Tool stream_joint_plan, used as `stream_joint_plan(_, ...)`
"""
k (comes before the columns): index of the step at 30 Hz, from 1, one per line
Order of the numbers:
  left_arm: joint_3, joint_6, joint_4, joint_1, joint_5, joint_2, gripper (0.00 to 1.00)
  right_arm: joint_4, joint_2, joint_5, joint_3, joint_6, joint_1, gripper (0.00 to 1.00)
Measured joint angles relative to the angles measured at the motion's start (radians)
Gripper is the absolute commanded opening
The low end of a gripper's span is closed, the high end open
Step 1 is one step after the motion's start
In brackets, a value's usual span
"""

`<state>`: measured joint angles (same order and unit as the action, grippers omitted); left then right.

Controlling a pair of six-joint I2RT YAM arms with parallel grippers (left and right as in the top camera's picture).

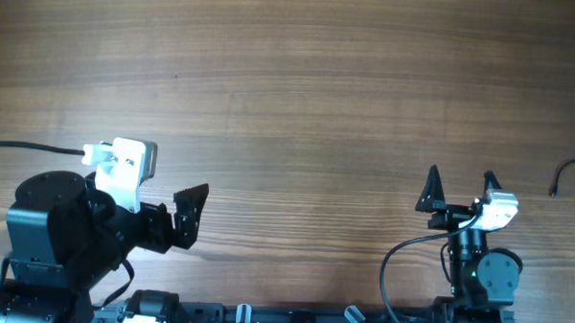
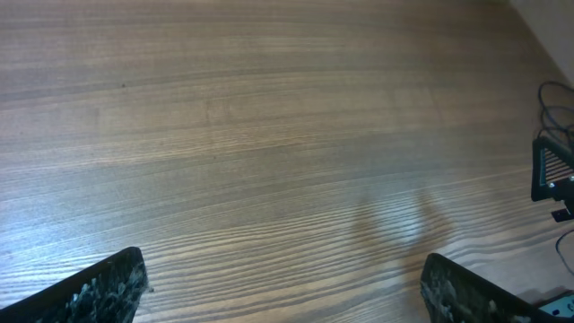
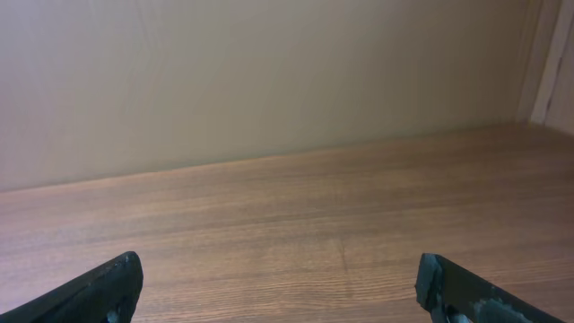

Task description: Untangle cables

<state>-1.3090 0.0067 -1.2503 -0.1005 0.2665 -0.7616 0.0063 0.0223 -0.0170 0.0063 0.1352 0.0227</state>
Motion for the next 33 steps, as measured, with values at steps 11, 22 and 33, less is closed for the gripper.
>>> stream_joint_plan(11,0.000,0.000,0.036,0.000,0.000,0.000,1.00,0.000,0.000,-0.011,0.000,0.004,0.000,1.00)
stream_joint_plan(22,0.002,-0.031,0.171,0.000,-0.001,0.220,1.00,0.001,-0.002,-0.013,0.000,0.004,0.000,1.00)
stream_joint_plan(33,-0.002,-0.246,-0.044,0.000,-0.087,0.571,1.00,0.001,-0.005,-0.014,0.000,0.004,0.000,1.00)
